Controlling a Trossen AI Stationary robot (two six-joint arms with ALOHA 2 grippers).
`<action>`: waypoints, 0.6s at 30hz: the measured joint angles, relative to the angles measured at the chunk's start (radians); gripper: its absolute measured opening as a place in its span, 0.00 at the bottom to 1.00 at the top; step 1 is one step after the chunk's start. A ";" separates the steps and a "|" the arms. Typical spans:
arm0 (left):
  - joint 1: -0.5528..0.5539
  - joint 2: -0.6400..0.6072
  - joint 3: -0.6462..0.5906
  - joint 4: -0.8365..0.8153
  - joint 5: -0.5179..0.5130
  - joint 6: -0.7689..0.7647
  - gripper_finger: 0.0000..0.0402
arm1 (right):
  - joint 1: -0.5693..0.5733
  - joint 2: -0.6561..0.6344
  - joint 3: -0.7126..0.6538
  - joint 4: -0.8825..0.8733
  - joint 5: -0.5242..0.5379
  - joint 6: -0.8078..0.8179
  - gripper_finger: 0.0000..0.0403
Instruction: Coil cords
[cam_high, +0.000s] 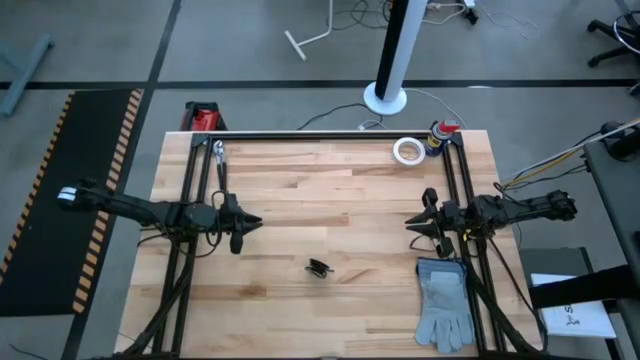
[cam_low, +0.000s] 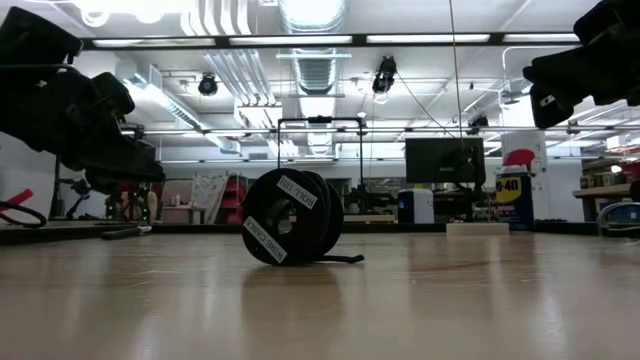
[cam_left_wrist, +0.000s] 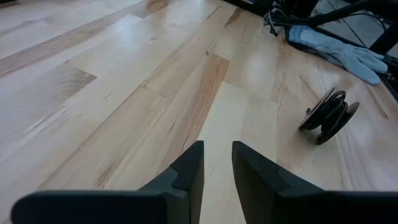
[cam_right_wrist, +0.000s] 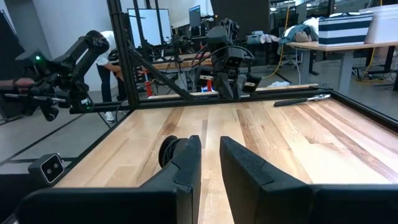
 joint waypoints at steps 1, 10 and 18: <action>0.000 0.000 0.000 0.000 0.000 0.000 0.19 | 0.000 0.000 0.000 0.000 0.000 0.000 0.12; 0.000 0.000 0.000 0.000 0.000 0.000 0.19 | 0.000 0.000 0.000 0.000 0.000 0.000 0.10; 0.000 0.000 0.000 0.004 -0.040 0.000 0.19 | 0.000 0.000 0.000 0.000 0.000 0.008 0.13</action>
